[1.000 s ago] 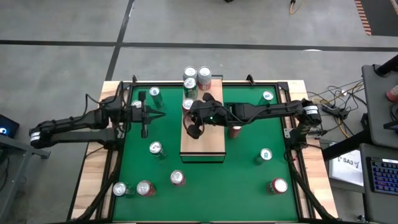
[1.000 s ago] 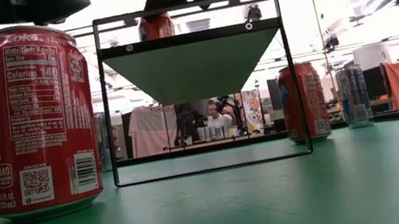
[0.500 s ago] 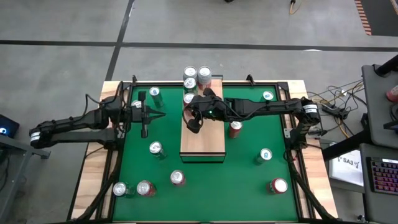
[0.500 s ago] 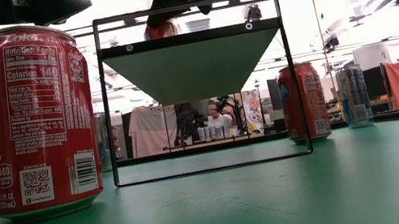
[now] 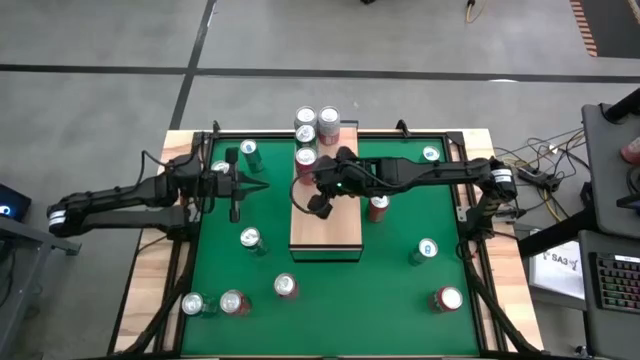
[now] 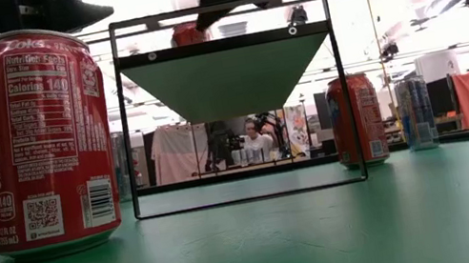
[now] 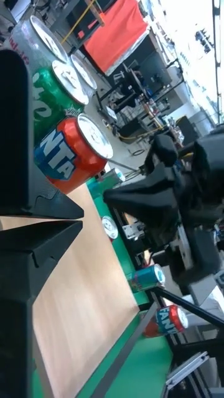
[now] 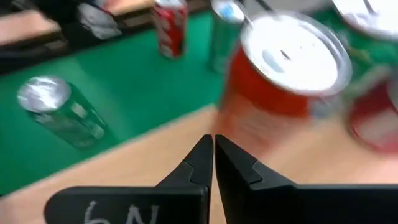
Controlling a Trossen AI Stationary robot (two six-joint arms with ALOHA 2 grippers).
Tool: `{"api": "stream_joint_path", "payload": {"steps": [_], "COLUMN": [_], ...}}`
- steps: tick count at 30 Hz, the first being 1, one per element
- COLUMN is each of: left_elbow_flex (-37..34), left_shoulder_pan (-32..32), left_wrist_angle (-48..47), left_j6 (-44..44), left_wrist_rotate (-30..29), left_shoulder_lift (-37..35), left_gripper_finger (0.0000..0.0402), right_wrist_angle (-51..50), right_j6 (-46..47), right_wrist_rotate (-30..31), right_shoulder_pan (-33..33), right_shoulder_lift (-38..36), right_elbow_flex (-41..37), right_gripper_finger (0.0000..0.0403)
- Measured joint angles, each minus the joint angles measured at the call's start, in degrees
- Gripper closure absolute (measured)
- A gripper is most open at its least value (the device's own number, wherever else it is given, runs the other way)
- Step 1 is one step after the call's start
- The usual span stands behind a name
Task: Place canned beverage on shelf
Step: Put the orange can on the shelf
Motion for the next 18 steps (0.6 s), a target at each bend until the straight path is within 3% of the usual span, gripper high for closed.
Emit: {"api": "stream_joint_path", "payload": {"steps": [9,13,18], "left_elbow_flex": [0.0,-0.1,-0.1], "left_shoulder_pan": [0.1,0.1,0.2], "left_wrist_angle": [0.8,5.8,10.2], "left_j6": [2.4,2.5,2.4], "left_wrist_rotate": [-1.1,-1.3,-6.7], "left_shoulder_lift": [7.0,12.7,18.2], "left_gripper_finger": [0.0402,0.0402,0.0402], "right_wrist_angle": [-3.2,-2.9,-1.4], "right_j6": [2.2,2.1,0.8], "right_wrist_rotate": [10.2,11.0,10.7], "right_shoulder_pan": [-3.0,-5.4,-6.3], "right_shoulder_lift": [0.0,0.1,0.2], "right_elbow_flex": [0.5,0.5,0.4], "right_gripper_finger": [0.0394,0.0394,0.0394]}}
